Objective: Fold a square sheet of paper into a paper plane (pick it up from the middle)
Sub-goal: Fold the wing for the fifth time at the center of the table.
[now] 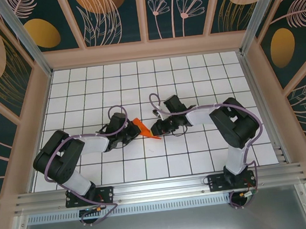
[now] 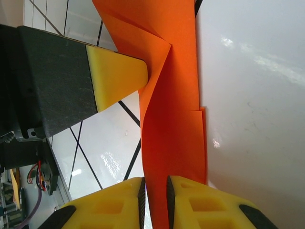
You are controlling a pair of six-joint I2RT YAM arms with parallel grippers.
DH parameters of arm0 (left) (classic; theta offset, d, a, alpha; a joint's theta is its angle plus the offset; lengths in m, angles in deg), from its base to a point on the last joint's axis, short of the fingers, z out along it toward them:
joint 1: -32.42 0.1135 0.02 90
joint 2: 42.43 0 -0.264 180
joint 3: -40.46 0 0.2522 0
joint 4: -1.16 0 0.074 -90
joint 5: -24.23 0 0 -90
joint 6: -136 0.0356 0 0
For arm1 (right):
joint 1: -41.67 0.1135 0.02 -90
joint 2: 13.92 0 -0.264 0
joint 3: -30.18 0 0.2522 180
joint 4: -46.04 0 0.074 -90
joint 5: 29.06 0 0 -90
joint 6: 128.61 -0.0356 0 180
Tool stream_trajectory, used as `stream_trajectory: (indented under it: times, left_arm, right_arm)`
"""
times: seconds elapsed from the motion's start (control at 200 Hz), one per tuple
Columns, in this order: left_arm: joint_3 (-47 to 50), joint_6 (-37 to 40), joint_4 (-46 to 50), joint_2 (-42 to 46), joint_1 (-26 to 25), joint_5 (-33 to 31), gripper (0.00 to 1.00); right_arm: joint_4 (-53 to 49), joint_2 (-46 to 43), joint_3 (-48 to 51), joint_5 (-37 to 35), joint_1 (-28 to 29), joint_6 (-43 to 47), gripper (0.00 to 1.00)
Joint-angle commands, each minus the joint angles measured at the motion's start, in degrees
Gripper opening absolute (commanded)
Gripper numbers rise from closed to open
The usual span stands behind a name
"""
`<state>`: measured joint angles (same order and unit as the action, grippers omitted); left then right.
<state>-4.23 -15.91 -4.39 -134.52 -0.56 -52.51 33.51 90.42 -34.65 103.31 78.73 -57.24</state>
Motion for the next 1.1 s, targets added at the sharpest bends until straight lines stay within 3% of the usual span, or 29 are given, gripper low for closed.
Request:
stream_trajectory:
  times: [0.0,0.175,0.595,1.096]
  left_arm:
    - [-1.0,1.3,0.8,-0.4,-0.2,0.3,0.10]
    - [-1.2,1.4,0.6,0.5,-0.2,0.6,0.10]
    - [-0.8,2.4,-4.5,4.5,-0.2,3.8,0.16]
    - [3.8,0.0,-12.0,5.2,-3.6,5.6,0.17]
  right_arm:
    - [-2.4,-1.7,1.4,-0.7,-0.3,-0.9,0.20]
    - [-2.4,-0.8,2.8,-0.9,-0.4,-0.9,0.13]
    - [0.3,1.1,4.2,-1.2,-0.7,-2.9,0.07]
    - [1.0,2.8,4.8,-1.4,-1.4,-5.4,0.05]
